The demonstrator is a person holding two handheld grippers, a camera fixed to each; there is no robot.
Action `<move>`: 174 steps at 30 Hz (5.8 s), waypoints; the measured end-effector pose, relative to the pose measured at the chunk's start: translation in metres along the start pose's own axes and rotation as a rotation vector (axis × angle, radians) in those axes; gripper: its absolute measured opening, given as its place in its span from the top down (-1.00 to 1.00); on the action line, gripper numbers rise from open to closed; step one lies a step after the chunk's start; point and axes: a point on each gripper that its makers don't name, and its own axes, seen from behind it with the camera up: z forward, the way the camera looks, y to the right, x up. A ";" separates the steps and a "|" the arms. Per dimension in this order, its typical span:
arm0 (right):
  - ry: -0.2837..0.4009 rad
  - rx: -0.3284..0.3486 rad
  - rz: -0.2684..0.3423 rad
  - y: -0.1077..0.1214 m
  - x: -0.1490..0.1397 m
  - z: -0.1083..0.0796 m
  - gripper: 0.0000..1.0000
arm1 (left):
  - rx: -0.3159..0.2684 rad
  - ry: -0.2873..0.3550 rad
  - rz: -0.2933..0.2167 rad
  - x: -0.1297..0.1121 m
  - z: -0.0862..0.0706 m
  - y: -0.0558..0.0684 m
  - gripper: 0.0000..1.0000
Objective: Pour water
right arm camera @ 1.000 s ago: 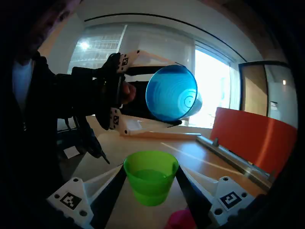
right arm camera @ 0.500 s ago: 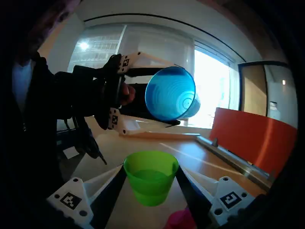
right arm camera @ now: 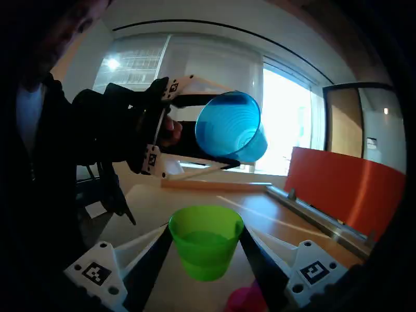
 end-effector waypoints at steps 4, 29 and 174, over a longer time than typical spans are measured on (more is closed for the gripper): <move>-0.001 -0.001 -0.001 0.000 0.000 0.000 -0.81 | 0.002 -0.005 -0.043 -0.002 -0.001 0.001 -0.69; 0.012 -0.003 0.021 0.001 0.003 -0.001 -0.81 | 0.018 -0.023 -0.194 -0.015 -0.002 -0.002 -0.69; -0.066 -0.010 0.123 -0.007 -0.023 -0.020 -0.82 | -0.119 -0.252 -1.297 -0.087 -0.018 0.097 -0.71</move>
